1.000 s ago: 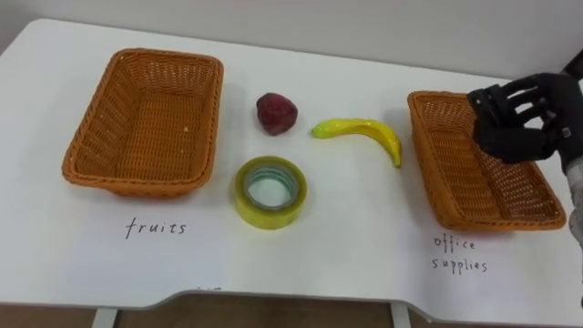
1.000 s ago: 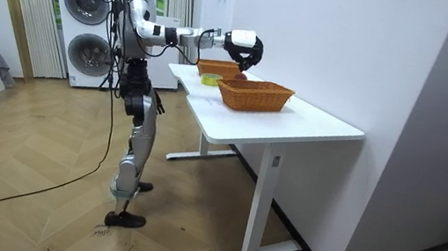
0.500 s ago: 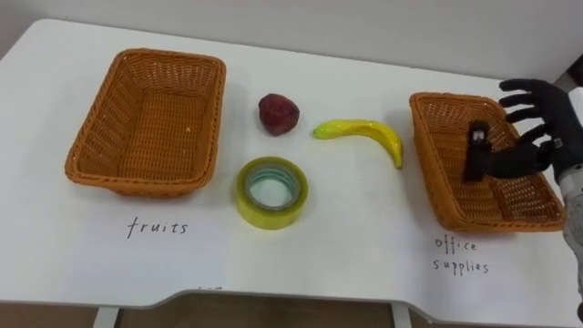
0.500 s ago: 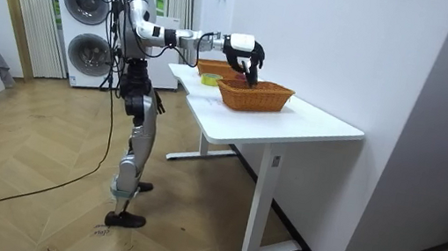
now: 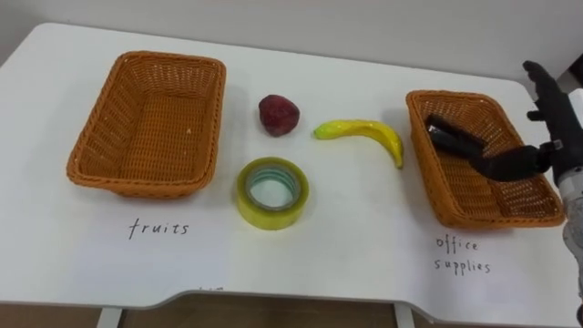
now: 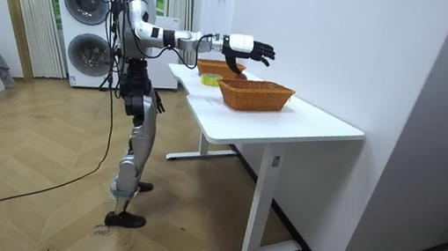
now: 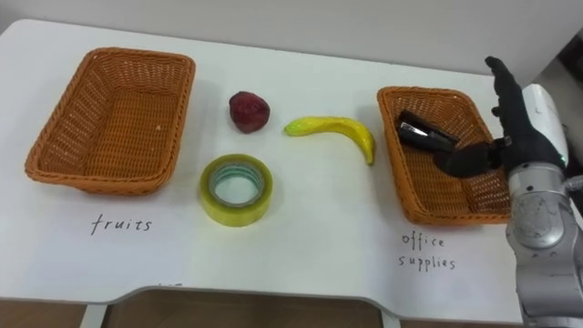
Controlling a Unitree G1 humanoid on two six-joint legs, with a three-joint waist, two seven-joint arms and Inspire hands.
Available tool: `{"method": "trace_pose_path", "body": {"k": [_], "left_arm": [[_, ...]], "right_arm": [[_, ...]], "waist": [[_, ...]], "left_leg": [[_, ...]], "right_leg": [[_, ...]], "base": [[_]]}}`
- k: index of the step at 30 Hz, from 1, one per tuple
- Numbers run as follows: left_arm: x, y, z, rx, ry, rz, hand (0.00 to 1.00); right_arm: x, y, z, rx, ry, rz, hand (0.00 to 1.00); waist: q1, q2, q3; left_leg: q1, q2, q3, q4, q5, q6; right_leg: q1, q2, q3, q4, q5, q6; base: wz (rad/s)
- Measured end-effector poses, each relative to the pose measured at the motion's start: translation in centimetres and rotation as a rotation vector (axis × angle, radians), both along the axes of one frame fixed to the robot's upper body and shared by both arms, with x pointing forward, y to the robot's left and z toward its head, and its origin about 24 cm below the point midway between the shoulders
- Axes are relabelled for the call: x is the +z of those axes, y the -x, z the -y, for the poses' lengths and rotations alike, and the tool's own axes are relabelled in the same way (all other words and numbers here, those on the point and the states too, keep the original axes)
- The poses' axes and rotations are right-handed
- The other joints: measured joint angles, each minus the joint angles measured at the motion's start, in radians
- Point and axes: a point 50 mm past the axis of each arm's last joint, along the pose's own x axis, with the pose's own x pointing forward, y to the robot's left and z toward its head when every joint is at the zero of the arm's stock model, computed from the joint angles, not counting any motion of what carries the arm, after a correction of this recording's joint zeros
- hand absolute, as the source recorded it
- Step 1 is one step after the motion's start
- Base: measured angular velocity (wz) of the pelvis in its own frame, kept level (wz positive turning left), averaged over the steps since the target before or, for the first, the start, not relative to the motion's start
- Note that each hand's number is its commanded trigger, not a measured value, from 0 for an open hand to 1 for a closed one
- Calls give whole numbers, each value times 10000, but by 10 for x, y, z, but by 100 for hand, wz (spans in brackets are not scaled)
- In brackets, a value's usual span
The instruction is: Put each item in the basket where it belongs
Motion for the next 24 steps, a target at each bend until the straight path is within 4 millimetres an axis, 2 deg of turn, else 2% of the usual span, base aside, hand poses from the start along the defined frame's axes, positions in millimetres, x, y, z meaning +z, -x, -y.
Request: {"method": "trace_pose_path", "body": {"k": [13, 24], "left_arm": [[0, 0, 0, 1, 2, -2, 0], [0, -1, 1, -29, 79, 10, 0]], "right_arm": [[1, 0, 0, -30, -12, 100, 0], [2, 0, -1, 5, -147, 179, 0]], "waist": [[123, -58, 43], [109, -33, 24]], "left_leg": [[-22, 1, -4, -14, 0, 0], [-69, 8, -9, -21, -1, -1]], "right_leg": [[-1, 0, -43, -3, 0, 0], [-29, -1, -144, -5, 0, 0]], "base": [[0], [0]]}}
